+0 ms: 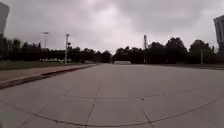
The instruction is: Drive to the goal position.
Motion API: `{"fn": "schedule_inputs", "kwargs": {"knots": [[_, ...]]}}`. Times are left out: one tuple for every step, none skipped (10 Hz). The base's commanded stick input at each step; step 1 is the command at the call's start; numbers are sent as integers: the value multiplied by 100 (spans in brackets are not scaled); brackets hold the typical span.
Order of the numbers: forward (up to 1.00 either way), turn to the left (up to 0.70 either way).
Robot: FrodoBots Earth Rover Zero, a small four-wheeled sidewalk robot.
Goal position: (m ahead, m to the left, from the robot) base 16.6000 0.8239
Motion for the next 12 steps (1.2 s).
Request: {"fn": "schedule_inputs", "kwargs": {"knots": [[70, 0], [70, 0], [70, 0], [70, 0], [70, 0], [70, 0], [70, 0], [70, 0], [70, 0], [70, 0], [70, 0], [70, 0]]}}
